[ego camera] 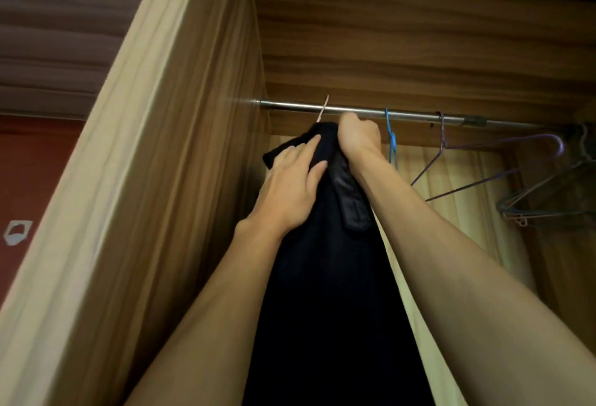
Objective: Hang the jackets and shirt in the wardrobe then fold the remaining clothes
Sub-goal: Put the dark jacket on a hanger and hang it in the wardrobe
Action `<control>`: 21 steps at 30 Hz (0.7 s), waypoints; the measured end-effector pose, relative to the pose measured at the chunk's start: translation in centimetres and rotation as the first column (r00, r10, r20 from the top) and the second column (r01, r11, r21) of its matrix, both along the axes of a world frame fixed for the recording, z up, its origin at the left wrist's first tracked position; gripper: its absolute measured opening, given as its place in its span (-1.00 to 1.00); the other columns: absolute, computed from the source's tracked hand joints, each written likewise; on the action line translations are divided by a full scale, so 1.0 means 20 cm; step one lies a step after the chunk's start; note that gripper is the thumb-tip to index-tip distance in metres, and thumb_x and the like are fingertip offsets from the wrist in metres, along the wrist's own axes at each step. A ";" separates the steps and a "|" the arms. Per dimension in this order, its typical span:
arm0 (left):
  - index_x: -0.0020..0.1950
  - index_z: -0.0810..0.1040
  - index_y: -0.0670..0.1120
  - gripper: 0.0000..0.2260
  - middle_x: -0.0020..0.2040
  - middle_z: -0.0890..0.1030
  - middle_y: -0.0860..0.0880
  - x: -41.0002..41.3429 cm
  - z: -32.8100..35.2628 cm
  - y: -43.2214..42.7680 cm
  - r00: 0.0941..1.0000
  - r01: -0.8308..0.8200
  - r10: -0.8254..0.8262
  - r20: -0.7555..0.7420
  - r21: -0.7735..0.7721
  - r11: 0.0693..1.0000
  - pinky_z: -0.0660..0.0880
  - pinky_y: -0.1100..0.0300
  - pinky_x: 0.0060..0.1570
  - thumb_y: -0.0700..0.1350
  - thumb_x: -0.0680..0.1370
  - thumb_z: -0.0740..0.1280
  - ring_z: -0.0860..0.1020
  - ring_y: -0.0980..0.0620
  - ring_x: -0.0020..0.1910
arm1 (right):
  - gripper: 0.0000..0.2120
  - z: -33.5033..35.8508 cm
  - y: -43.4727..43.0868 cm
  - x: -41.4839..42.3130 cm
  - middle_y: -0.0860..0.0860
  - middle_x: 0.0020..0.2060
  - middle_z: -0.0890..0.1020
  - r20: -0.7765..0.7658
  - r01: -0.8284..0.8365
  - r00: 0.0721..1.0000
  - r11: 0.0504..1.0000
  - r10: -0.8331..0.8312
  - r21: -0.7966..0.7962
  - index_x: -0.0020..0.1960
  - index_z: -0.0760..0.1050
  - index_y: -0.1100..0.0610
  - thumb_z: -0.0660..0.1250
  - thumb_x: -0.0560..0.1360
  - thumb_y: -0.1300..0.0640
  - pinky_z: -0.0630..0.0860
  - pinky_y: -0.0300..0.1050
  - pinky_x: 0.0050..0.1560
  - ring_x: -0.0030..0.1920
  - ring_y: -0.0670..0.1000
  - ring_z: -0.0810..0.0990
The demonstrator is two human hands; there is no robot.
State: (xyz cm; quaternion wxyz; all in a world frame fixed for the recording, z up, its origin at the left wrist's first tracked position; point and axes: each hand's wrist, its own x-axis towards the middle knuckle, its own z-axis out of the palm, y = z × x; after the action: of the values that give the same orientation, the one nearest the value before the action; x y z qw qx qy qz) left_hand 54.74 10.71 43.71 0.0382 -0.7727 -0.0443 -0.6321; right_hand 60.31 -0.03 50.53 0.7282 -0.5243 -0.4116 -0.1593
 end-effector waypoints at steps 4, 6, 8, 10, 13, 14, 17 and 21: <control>0.58 0.15 0.07 -0.53 0.43 0.43 -0.01 0.06 -0.12 0.04 0.999 -0.023 0.022 -0.040 -0.022 1.000 0.34 -0.15 0.37 0.11 0.67 0.01 0.32 -0.09 0.46 | -0.59 -0.07 0.04 -0.02 0.16 0.20 0.59 0.003 -0.009 1.000 0.994 0.010 -0.109 0.27 0.50 0.28 0.13 0.54 0.08 0.50 0.02 0.26 0.20 0.20 0.57; 0.59 0.11 0.07 -0.55 0.45 0.41 -0.02 0.08 -0.19 0.04 1.000 0.005 -0.006 -0.027 -0.047 0.999 0.33 -0.17 0.39 0.07 0.69 0.02 0.26 -0.08 0.50 | -0.65 -0.12 0.05 -0.02 0.14 0.12 0.60 0.046 0.014 0.999 0.991 -0.008 -0.137 0.19 0.53 0.23 0.13 0.54 0.09 0.51 0.01 0.24 0.18 0.18 0.58; 0.62 0.06 0.03 -0.53 0.52 0.33 -0.02 0.08 -0.25 0.02 0.999 -0.027 0.025 -0.024 -0.085 0.996 0.23 -0.14 0.47 0.04 0.71 0.01 0.12 -0.05 0.57 | -0.69 -0.16 0.06 -0.01 0.14 0.11 0.62 0.067 0.036 0.997 0.992 -0.028 -0.123 0.11 0.55 0.21 0.15 0.53 0.09 0.53 0.01 0.22 0.14 0.17 0.59; 0.63 0.05 -0.01 -0.52 0.54 0.30 -0.03 0.07 -0.29 -0.01 0.998 -0.051 0.049 -0.025 -0.106 0.993 0.20 -0.11 0.49 0.01 0.71 0.02 0.08 -0.04 0.58 | -0.76 -0.18 0.05 0.00 0.10 -0.03 0.63 0.099 0.079 0.993 0.989 -0.067 -0.124 -0.03 0.55 0.22 0.17 0.52 0.10 0.54 -0.05 0.05 0.01 0.13 0.59; 0.63 0.06 -0.02 -0.52 0.51 0.34 -0.05 0.07 -0.32 -0.04 0.999 -0.039 0.037 -0.021 -0.114 0.993 0.27 -0.12 0.45 -0.01 0.71 0.04 0.17 -0.07 0.54 | -0.76 -0.22 0.04 0.02 0.03 -0.26 0.55 0.183 0.192 0.969 0.973 -0.167 -0.126 -0.26 0.44 0.15 0.18 0.55 0.12 0.37 -0.13 -0.33 -0.22 0.07 0.52; 0.62 0.06 -0.02 -0.52 0.50 0.35 -0.06 0.06 -0.33 -0.05 0.999 -0.033 0.030 -0.023 -0.119 0.992 0.29 -0.13 0.44 -0.02 0.70 0.05 0.21 -0.07 0.52 | -0.74 -0.24 0.03 0.02 0.03 -0.30 0.52 0.213 0.235 0.955 0.964 -0.206 -0.121 -0.27 0.43 0.15 0.17 0.57 0.10 0.29 -0.14 -0.39 -0.24 0.08 0.50; 0.63 0.04 -0.01 -0.50 0.55 0.28 -0.06 0.04 -0.38 -0.07 0.998 -0.064 0.060 -0.032 -0.151 0.986 0.28 -0.09 0.46 -0.06 0.70 0.09 0.21 -0.08 0.53 | -0.71 -0.31 0.00 0.03 0.06 -0.21 0.56 0.295 0.349 0.905 0.931 -0.306 -0.104 -0.11 0.51 0.19 0.16 0.63 0.02 0.22 -0.14 -0.40 -0.18 0.10 0.49; 0.63 0.02 -0.01 -0.44 0.59 0.19 -0.08 -0.01 -0.46 -0.17 0.997 -0.070 0.064 -0.040 -0.192 0.979 0.25 -0.04 0.48 -0.17 0.67 0.16 0.17 -0.09 0.55 | -0.71 -0.46 -0.07 0.03 0.02 -0.07 0.61 0.385 0.366 0.866 0.929 -0.318 -0.057 0.14 0.53 0.19 0.20 0.64 -0.01 0.34 -0.17 -0.18 -0.11 -0.01 0.51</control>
State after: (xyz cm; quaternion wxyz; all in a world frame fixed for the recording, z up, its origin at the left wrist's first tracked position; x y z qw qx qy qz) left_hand 54.46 7.38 34.51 -0.0148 -0.7814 -0.1307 -0.6100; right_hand 60.91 -1.50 41.42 0.5628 -0.5952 -0.4506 -0.3550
